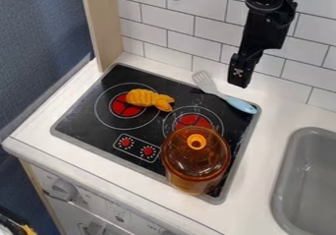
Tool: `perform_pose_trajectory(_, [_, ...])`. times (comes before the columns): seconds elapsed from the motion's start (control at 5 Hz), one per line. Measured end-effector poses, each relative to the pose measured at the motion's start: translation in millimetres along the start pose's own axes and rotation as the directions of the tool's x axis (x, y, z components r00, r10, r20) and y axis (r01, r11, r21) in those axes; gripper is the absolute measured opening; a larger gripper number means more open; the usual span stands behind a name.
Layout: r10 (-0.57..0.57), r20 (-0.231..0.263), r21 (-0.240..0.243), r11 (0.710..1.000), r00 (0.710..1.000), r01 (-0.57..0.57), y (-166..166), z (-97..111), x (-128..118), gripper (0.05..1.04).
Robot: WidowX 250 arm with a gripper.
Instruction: Removed the lid from the orange pot and placed it on the top left burner
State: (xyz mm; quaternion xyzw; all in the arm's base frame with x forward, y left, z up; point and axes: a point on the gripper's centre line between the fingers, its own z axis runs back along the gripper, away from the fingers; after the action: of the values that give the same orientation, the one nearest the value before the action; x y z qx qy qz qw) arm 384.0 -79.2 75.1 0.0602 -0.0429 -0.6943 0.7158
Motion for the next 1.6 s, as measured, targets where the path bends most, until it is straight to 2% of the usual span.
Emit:
perform_pose_trajectory(0.2, [0.001, -0.010, -0.035, 0.999, 1.000, -0.002, -6, -13, 0, 1.001])
perform_pose_trajectory(0.4, [-0.007, -0.047, -0.029, 1.000, 0.999, 0.006, -26, -5, -7, 1.001])
perform_pose_trajectory(0.6, [0.012, -0.032, 0.035, 0.999, 0.999, -0.011, -38, 35, -12, 1.001])
perform_pose_trajectory(0.8, [-0.001, -0.058, 0.038, 0.999, 0.998, 0.004, -61, 51, -14, 1.001])
perform_pose_trajectory(1.0, [-0.035, -0.079, 0.003, 0.999, 0.996, 0.035, -78, 48, -5, 1.001])
perform_pose_trajectory(1.2, [-0.045, -0.047, -0.067, 0.997, 0.998, 0.041, -105, 36, 2, 1.001])
perform_pose_trajectory(1.4, [-0.056, -0.054, -0.114, 0.992, 0.997, 0.049, -126, 23, -1, 1.001])
perform_pose_trajectory(1.6, [-0.082, -0.039, -0.108, 0.991, 0.996, 0.077, -131, 13, 0, 1.001])
